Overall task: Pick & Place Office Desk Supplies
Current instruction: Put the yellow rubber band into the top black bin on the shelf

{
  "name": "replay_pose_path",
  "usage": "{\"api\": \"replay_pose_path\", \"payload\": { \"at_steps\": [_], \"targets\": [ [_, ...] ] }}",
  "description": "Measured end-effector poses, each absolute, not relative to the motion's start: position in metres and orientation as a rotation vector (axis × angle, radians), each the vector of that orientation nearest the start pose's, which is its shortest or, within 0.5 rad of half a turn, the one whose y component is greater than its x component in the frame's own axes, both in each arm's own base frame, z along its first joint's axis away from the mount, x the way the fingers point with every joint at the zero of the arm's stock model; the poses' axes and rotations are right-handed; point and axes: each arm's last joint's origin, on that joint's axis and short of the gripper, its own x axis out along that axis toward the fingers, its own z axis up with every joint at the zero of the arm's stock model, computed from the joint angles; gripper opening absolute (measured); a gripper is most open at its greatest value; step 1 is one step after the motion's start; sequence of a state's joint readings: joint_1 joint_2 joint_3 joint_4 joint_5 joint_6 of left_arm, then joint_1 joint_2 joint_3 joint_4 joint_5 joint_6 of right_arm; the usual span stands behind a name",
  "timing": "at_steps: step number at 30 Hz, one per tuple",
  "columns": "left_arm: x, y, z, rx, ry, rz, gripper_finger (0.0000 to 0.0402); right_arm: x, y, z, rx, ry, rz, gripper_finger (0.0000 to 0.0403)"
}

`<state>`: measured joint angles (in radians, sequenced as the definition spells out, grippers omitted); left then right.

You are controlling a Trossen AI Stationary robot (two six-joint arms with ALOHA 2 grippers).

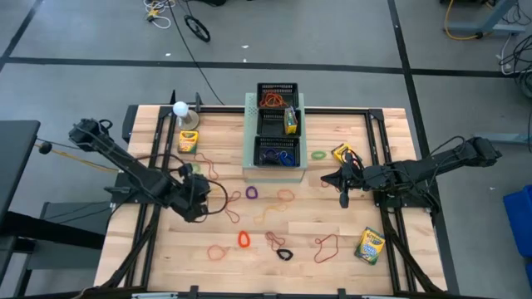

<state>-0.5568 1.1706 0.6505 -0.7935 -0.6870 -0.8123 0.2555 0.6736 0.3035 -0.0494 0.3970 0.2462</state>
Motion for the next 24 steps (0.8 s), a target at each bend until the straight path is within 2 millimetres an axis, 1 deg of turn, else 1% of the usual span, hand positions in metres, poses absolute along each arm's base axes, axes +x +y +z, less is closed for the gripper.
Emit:
{"api": "replay_pose_path", "payload": {
  "at_steps": [4,6,9,13,16,18,21,24],
  "targets": [
    [0.165,-0.074,0.182,-0.022,0.926,0.490,0.0171,0.148,0.027,0.197,0.108,0.377,-0.187,0.0007],
    [0.165,-0.069,0.174,-0.053,0.916,0.471,0.0171,0.148,0.027,0.197,0.108,0.377,-0.187,0.0007],
    [0.160,-0.058,0.161,-0.059,0.925,0.474,0.0167,0.148,0.027,0.197,0.108,0.378,-0.187,0.0007],
    [0.156,-0.045,0.159,-0.116,0.927,0.507,0.0164,0.148,0.027,0.197,0.108,0.378,-0.187,0.0007],
    [0.157,-0.037,0.157,-0.180,0.945,0.513,0.0165,0.148,0.027,0.197,0.108,0.378,-0.187,0.0007],
    [0.156,-0.032,0.154,-0.184,0.962,0.526,0.0168,0.148,0.027,0.197,0.108,0.378,-0.187,0.0007],
    [0.159,-0.028,0.149,-0.188,0.957,0.529,0.0172,0.148,0.027,0.197,0.108,0.377,-0.187,0.0007],
    [0.161,-0.025,0.145,-0.207,0.949,0.485,0.0177,0.148,0.027,0.197,0.108,0.378,-0.188,0.0007]
  ]
}}
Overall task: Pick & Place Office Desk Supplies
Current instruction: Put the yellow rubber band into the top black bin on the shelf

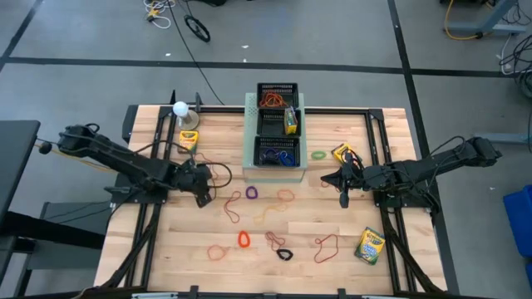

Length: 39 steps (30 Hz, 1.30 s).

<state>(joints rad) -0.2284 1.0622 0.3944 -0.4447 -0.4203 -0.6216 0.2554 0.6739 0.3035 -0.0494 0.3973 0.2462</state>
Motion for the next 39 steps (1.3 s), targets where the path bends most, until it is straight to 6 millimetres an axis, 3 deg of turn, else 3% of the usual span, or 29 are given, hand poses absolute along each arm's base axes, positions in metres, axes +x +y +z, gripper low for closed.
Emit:
{"api": "replay_pose_path", "payload": {
  "at_steps": [8,24,29,35,39],
  "targets": [
    [0.156,-0.022,0.134,-0.212,0.963,0.487,0.0185,0.148,0.027,0.197,0.108,0.378,-0.187,0.0007],
    [0.169,-0.025,0.122,-0.157,0.962,0.422,0.0180,0.148,0.027,0.197,0.108,0.378,-0.187,0.0007],
    [0.174,-0.026,0.117,-0.124,0.970,0.421,0.0133,0.148,0.027,0.197,0.108,0.378,-0.187,0.0007],
    [0.177,-0.019,0.117,-0.117,0.990,0.381,0.0017,0.148,0.027,0.197,0.108,0.378,-0.187,0.0007],
    [0.176,-0.015,0.119,-0.095,0.992,0.373,0.0007,0.148,0.027,0.197,0.108,0.378,-0.187,0.0007]
  ]
}}
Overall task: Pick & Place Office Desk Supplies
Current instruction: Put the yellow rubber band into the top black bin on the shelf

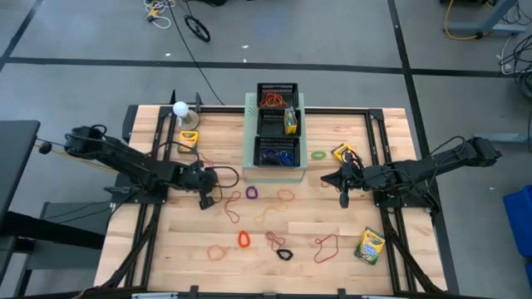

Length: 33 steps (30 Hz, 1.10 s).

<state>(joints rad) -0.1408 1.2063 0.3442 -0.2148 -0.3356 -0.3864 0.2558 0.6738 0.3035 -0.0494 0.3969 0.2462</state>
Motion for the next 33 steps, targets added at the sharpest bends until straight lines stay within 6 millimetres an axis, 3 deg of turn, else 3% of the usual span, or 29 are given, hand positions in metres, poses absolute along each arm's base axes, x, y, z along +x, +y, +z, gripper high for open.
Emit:
{"api": "replay_pose_path", "payload": {
  "at_steps": [8,20,26,33],
  "targets": [
    [0.174,-0.011,0.137,-0.134,0.943,0.368,0.0005,0.148,0.027,0.197,0.108,0.378,-0.187,0.0007],
    [0.181,-0.007,0.216,-0.132,0.740,0.462,0.0005,0.148,0.027,0.197,0.108,0.377,-0.187,0.0007],
    [0.185,0.016,0.257,-0.076,0.604,0.584,0.0005,0.148,0.027,0.197,0.108,0.377,-0.187,0.0007],
    [0.198,0.061,0.298,0.006,0.425,0.625,0.0005,0.148,0.027,0.197,0.108,0.378,-0.187,0.0007]
  ]
}}
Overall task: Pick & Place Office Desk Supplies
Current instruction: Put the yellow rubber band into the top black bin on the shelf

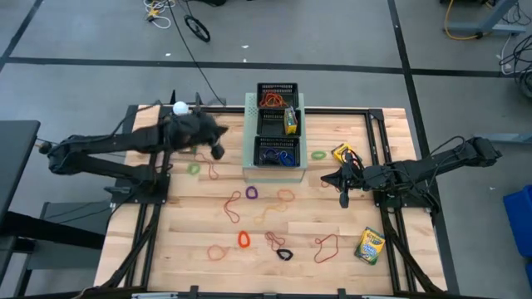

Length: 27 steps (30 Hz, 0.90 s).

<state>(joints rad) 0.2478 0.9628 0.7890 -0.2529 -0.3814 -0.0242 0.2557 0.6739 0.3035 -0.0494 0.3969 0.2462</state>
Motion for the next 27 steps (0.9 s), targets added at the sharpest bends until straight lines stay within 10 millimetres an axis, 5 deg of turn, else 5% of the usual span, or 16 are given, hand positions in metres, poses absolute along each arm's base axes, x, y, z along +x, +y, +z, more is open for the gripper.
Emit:
{"api": "replay_pose_path", "payload": {
  "at_steps": [6,15,27],
  "targets": [
    [0.218,0.111,0.327,0.037,0.288,0.557,0.0006,0.148,0.027,0.197,0.108,0.378,-0.188,0.0007],
    [0.274,0.188,0.343,0.094,0.290,0.467,0.0006,0.148,0.027,0.197,0.108,0.377,-0.187,0.0007],
    [0.329,0.259,0.320,0.048,0.330,0.395,0.0006,0.148,0.027,0.197,0.108,0.377,-0.187,0.0007]
  ]
}}
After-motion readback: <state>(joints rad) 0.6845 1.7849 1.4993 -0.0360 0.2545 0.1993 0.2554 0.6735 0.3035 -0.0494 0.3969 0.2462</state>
